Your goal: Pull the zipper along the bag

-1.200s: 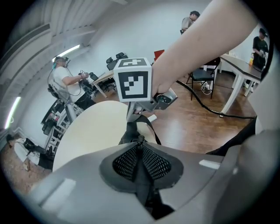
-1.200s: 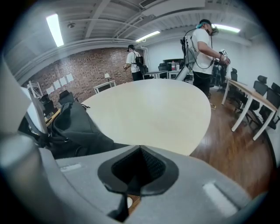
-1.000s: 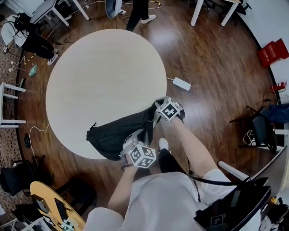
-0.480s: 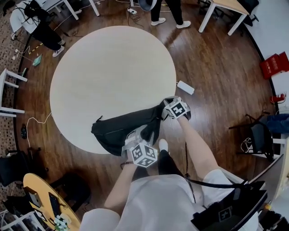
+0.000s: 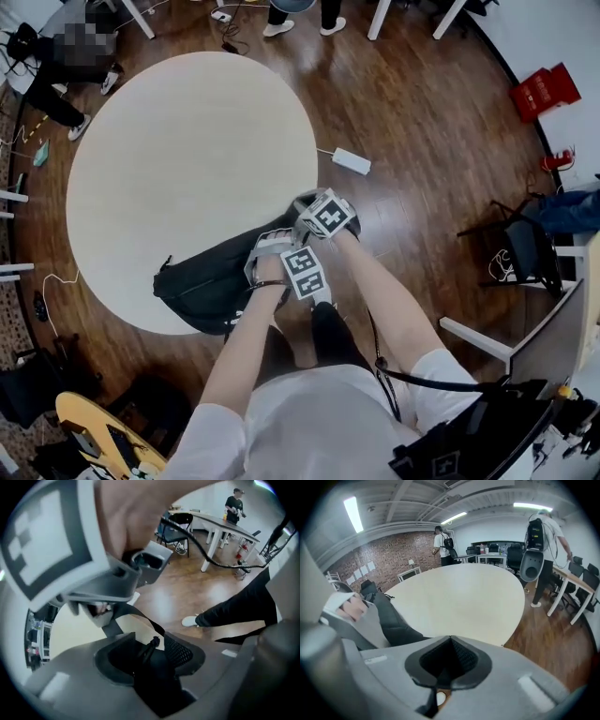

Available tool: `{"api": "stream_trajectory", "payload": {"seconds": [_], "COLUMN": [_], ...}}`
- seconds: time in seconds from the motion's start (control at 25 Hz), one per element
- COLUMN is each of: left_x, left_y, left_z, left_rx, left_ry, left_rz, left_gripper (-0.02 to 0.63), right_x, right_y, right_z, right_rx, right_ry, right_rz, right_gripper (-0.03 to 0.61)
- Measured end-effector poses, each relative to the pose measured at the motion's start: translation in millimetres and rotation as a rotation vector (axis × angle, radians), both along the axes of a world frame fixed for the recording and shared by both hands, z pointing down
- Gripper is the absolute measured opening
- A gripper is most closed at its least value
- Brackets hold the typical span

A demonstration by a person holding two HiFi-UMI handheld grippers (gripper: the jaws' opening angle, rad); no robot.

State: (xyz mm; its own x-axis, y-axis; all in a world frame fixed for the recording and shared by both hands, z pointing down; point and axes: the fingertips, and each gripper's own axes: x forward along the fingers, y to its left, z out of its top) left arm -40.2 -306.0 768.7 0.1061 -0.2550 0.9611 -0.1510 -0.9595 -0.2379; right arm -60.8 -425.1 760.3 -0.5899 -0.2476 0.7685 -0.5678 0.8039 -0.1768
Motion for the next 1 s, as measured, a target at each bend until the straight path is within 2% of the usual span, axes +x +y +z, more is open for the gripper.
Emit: {"api": "stream_trajectory", "payload": {"seconds": [0.04, 0.12, 0.28, 0.52, 0.64, 1.0], "left_x": [-0.1, 3.1, 11.2, -16.6, -31.4, -48.5], "left_y": [-0.8, -4.7, 2.1, 20.3, 24.9, 35.1], "left_z": [2.2, -5.7, -39.3, -77.9, -90.1, -115.6], "left_rx": [0.002, 0.05, 0.117, 0.189, 0.179, 0.101], "left_ry": [-0.026, -0.03, 0.09, 0.277, 0.364, 0.583], "left_rz": [0.016, 0.024, -0.08, -0.344, -0.448, -0.631], "left_gripper": [0.183, 0.044, 0.041, 0.038, 0.037, 0.035], "right_x": [0.9, 3.2, 11.6, 11.7, 12.4, 5.7], "right_y": [-0.2, -0.6, 0.1, 1.5, 1.1, 2.0], "right_z": [-0.2, -1.4, 0.7, 0.1, 1.3, 1.2], "right_rx": [-0.015, -0.033, -0.048, -0.039, -0.043, -0.028], "right_ry": [-0.017, -0.042, -0.051, -0.062, -0.056, -0.036], "right_rz": [0.004, 0.007, 0.021, 0.017, 0.023, 0.006], "right_gripper": [-0.011, -0.011, -0.011, -0.011, -0.011, -0.011]}}
